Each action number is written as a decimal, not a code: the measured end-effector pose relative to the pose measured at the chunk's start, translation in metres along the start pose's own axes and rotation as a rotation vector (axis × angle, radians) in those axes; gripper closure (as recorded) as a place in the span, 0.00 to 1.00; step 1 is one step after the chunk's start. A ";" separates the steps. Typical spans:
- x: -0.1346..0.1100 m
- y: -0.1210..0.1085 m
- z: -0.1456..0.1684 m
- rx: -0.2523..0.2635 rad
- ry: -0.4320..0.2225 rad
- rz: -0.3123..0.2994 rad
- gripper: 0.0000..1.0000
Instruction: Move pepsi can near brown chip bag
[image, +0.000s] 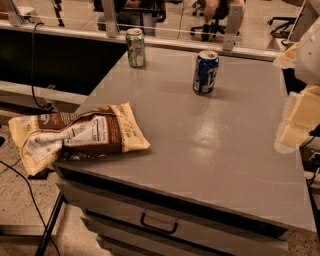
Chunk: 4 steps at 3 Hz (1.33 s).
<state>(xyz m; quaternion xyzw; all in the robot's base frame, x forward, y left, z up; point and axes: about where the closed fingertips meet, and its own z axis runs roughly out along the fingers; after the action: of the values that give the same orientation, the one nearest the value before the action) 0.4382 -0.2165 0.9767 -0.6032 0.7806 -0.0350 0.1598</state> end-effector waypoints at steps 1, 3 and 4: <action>0.000 -0.005 0.001 0.006 -0.004 0.009 0.00; 0.006 -0.076 0.022 0.045 -0.030 0.123 0.00; 0.001 -0.128 0.034 0.062 -0.080 0.170 0.00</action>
Offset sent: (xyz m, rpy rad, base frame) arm 0.0707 -0.0267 -0.0004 0.0713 -0.0574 -0.1376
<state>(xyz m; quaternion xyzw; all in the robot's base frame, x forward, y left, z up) 0.5670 -0.2469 0.9756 -0.5306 0.8205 -0.0214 0.2117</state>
